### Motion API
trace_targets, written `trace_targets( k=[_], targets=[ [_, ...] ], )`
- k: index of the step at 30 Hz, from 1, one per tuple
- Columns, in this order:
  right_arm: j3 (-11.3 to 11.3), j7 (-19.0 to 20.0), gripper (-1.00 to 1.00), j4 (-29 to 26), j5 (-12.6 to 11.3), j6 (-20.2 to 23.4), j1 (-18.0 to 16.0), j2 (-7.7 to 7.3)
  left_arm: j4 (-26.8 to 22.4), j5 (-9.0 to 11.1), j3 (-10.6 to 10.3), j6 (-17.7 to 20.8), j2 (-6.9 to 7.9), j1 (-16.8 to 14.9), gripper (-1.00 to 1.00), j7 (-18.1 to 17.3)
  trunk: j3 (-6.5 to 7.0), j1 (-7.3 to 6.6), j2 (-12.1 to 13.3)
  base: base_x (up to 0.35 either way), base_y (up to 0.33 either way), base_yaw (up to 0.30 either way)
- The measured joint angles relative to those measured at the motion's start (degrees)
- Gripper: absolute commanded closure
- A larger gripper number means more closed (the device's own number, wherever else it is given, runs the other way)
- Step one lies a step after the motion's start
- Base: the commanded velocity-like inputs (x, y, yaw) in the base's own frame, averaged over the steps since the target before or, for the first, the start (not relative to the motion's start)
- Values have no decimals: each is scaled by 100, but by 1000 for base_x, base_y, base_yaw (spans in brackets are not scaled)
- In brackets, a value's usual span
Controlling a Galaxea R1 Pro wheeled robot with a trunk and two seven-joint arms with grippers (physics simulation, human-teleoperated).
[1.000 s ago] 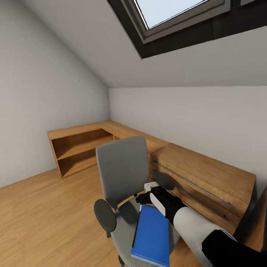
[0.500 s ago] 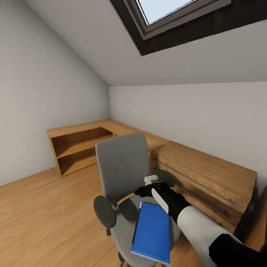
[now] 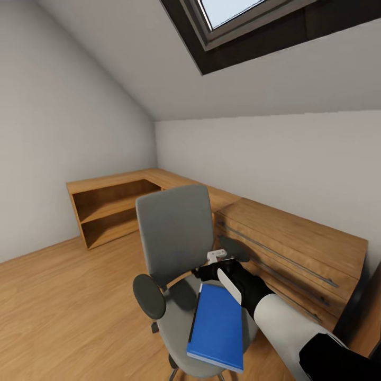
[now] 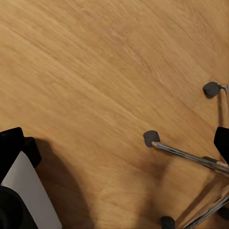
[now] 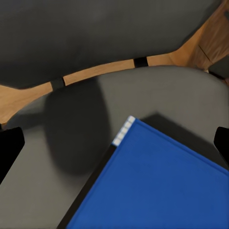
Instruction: In the bedroom, organize the workspace by keeping the computer under the desk, ensuring the monitor is on the desk, placing the keyboard on the desk next to the monitor, placing the mouse on the desk next to the keyboard, moving the folder from the swivel chair onto the desk next to the mouse, stacking the notebook on top of the folder with the pen on top of the notebook, and positioning the swivel chair next to the desk.
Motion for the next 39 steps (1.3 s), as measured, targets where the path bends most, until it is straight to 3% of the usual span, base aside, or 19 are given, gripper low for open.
trace_targets(
  k=[25, 31, 36, 39],
  targets=[
    [-8, -11, -100, 143, 4, 65, -33, -5, 23, 5, 19, -10, -36, 0, -100, 164, -449, 549, -1003, 0, 0, 10],
    [-11, -14, -100, 143, 9, 68, -46, -13, 23, -8, 9, -4, -17, 0, -100, 166, -449, 550, -1004, 0, 0, 176],
    [-34, -40, -100, 201, 1, 82, -88, -18, 553, -75, -17, -21, -56, 1, -100, 130, -450, 549, -1005, 60, 0, 120],
    [-54, -70, -100, 306, -3, 150, -108, -22, 594, -93, -25, -34, -59, 1, -100, 128, -449, 547, -1004, 210, 0, 15]
  ],
)
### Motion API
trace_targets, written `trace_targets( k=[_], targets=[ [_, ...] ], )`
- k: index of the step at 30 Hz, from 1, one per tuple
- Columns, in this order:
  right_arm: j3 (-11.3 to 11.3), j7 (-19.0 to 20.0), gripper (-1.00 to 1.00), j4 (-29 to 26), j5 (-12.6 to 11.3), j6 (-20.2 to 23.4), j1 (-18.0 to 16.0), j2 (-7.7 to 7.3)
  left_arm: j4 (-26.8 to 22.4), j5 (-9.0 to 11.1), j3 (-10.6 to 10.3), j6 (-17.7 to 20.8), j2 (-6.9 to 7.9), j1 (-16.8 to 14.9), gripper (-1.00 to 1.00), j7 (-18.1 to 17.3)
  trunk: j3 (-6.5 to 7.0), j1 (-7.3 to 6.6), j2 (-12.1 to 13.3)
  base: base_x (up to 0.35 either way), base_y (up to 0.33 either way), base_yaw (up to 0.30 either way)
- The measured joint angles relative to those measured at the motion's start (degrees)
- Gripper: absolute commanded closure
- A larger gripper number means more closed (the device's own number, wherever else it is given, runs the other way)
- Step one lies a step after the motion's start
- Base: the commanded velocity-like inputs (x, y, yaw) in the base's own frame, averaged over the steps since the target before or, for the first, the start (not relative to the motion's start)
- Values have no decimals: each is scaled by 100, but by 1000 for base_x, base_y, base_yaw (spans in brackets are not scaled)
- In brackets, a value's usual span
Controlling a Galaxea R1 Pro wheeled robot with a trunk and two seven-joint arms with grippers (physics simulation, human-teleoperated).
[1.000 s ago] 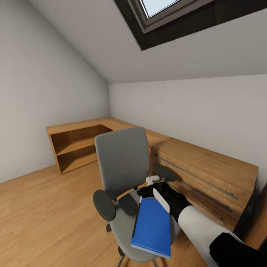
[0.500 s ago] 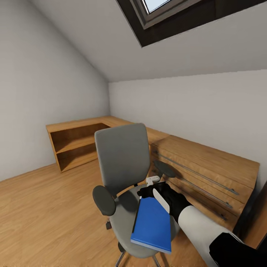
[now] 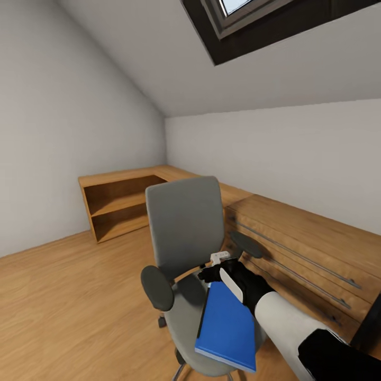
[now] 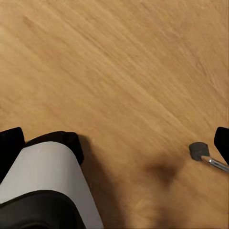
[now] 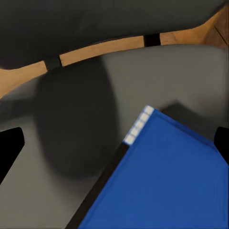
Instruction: In the bedroom, organize the workspace by keeping the computer under the desk, ensuring the monitor is on the desk, placing the keyboard on the desk next to the monitor, placing the mouse on the desk next to the keyboard, moving the folder from the swivel chair onto the desk next to the mouse, stacking the notebook on top of the folder with the pen on top of the notebook, and positioning the swivel chair next to the desk.
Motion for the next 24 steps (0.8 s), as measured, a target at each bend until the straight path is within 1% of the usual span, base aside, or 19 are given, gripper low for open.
trace_targets(
  k=[1, 2, 4, 12, 18, 24],
  targets=[
    [-20, -45, -100, 374, 15, 119, -125, 25, 23, -12, -6, -9, -3, 2, -100, -1, 0, 1, 0, 112, 0, 4],
    [-22, -55, -100, 546, 17, 135, -177, 40, 25, -15, -7, -8, -3, 2, -100, 2, 0, 1, 0, 89, 0, 3],
    [-22, -62, -100, 674, 19, 143, -212, 53, 29, -11, -7, -2, -3, 1, -100, 4, 0, 2, 0, 71, 0, 3],
    [-21, -72, -100, 924, 24, 155, -270, 57, 39, 7, 4, 19, 1, 3, -100, 6, 0, 3, 0, 25, 0, 1],
    [-16, -73, -100, 1004, 22, 156, -320, 41, 43, -3, -8, -9, -7, 1, -100, 7, 0, 3, 0, 12, 0, 0],
    [-14, -73, -100, 1028, 25, 138, -337, 60, 44, -24, -17, -34, -16, 5, -100, 21, 0, 0, 0, 182, 0, 0]
  ],
)
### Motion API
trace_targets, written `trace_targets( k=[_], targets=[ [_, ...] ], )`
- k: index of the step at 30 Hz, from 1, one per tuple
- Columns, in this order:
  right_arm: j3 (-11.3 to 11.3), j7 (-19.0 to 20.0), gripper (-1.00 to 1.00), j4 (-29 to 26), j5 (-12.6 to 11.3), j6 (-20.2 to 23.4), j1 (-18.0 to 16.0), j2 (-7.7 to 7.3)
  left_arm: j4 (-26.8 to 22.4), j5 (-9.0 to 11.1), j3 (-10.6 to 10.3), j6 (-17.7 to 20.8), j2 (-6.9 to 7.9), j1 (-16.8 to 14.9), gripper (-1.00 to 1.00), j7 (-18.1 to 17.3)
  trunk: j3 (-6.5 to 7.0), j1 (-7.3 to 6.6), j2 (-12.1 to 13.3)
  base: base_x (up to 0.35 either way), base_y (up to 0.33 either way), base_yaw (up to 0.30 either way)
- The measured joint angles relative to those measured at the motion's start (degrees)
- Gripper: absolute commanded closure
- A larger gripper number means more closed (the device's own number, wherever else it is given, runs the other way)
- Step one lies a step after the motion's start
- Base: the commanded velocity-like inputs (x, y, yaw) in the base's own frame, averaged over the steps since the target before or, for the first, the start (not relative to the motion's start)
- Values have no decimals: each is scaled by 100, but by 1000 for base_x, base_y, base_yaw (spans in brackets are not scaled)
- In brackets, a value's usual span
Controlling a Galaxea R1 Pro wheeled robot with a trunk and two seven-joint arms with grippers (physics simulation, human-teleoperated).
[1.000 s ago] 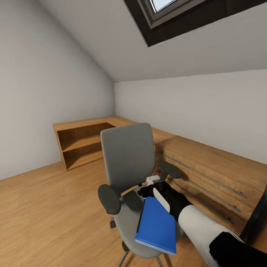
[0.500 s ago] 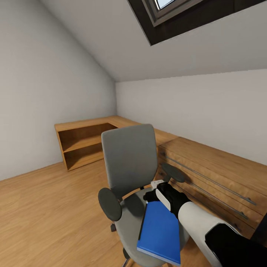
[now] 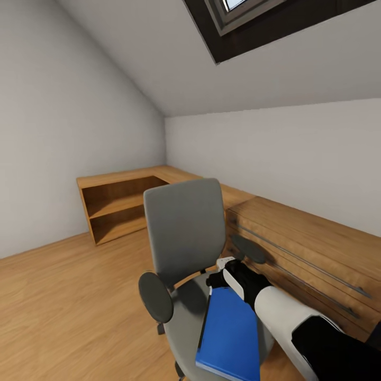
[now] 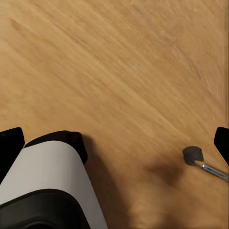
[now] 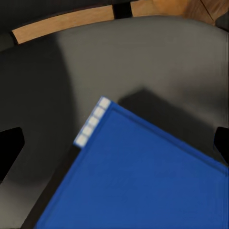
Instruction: In the bedroom, organize the workspace by keeping the computer under the desk, ensuring the monitor is on the desk, placing the keyboard on the desk next to the monitor, placing the mouse on the desk next to the keyboard, moving the folder from the swivel chair onto the desk next to the mouse, stacking the notebook on top of the folder with the pen on top of the notebook, and positioning the swivel chair next to the desk.
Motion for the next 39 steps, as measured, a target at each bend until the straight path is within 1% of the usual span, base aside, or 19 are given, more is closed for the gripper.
trace_targets(
  k=[4, 8, 12, 17, 21, 25, 31, 35, 39],
  targets=[
    [0, 0, -100, 4, 1, -5, -3, 9, 0, -1, -9, 2, 1, -3, -100, -5, 0, 1, 0, 124, 0, 0],
    [6, 0, -100, 6, 3, -13, -4, 13, -41, 86, 3, 44, -2, -5, -100, 14, 0, 2, 0, 41, 0, 0],
    [8, 0, -100, 6, 7, -20, -4, 12, -70, 153, 17, 54, -2, -6, -100, 29, -72, 90, -159, 14, 0, 0],
    [9, 5, -100, 6, 9, -24, -4, 7, -84, 488, 28, 66, 26, -6, -100, 40, -161, 200, -359, 4, 0, 0],
    [10, 7, -100, 6, 9, -29, -4, 6, -87, 657, 28, 73, 48, -5, -100, 45, -233, 287, -520, 2, 0, 0],
    [10, 7, -100, 6, 9, -32, -4, 6, -87, 705, 27, 75, 52, -6, -100, 46, -305, 375, -680, 0, 0, 0],
    [10, 8, -100, 6, 9, -34, -4, 6, -86, 723, 33, 76, 40, -6, -100, 47, -413, 507, -921, 0, 0, 0],
    [10, 8, -100, 6, 9, -34, -5, 6, -87, 718, 29, 76, 53, -6, -100, 41, -413, 508, -922, 0, 0, 0],
    [10, 8, -100, 6, 9, -35, -5, 6, -38, 666, 17, 51, 54, -5, -100, 14, -413, 508, -922, 15, 0, 0]
  ],
)
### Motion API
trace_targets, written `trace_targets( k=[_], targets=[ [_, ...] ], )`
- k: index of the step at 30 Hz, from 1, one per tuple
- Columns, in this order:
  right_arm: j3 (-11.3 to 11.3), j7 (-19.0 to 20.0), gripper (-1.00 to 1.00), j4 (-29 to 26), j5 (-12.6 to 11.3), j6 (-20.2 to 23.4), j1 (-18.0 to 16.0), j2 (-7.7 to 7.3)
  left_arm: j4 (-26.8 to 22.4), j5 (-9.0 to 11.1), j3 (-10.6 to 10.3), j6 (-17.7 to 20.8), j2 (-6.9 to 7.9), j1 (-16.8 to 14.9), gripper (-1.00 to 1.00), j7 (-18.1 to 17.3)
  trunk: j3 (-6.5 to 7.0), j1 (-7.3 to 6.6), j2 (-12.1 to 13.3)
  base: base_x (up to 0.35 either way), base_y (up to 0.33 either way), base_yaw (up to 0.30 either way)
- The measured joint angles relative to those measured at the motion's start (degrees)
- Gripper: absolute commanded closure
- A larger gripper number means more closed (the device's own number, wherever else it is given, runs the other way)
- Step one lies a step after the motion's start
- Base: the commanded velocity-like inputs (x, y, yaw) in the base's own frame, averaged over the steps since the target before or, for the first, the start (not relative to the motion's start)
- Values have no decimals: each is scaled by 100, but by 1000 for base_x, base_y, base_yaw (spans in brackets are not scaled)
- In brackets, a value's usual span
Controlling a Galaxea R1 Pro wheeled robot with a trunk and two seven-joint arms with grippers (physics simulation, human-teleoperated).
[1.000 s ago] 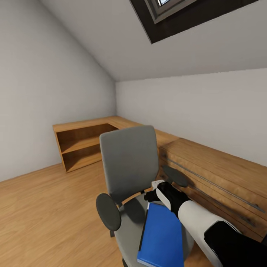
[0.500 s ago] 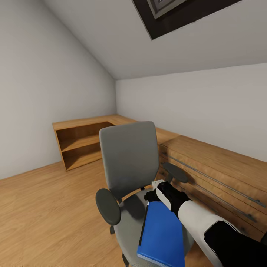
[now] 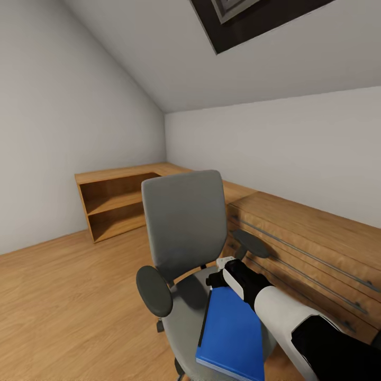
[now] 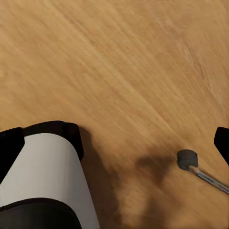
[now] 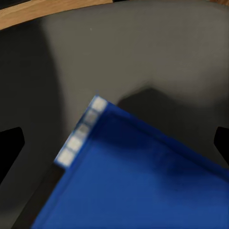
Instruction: In the bedroom, organize the workspace by keeping the computer under the desk, ensuring the monitor is on the desk, placing the keyboard on the desk next to the monitor, placing the mouse on the desk next to the keyboard, moving the folder from the swivel chair onto the desk next to the mouse, stacking the notebook on top of the folder with the pen on top of the notebook, and positioning the swivel chair next to the desk.
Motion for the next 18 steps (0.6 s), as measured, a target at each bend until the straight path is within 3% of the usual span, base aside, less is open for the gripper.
trace_targets(
  k=[7, 18],
  targets=[
    [6, -3, -100, 0, 0, -6, 2, 4, 83, -42, -19, -42, -26, 0, -100, 11, 0, -1, 0, 118, 0, 0],
    [8, -6, -100, 0, 1, -1, 1, 10, 315, 43, 44, -28, -29, -2, -100, 27, -17, 21, -39, 23, 0, 0]
  ],
)
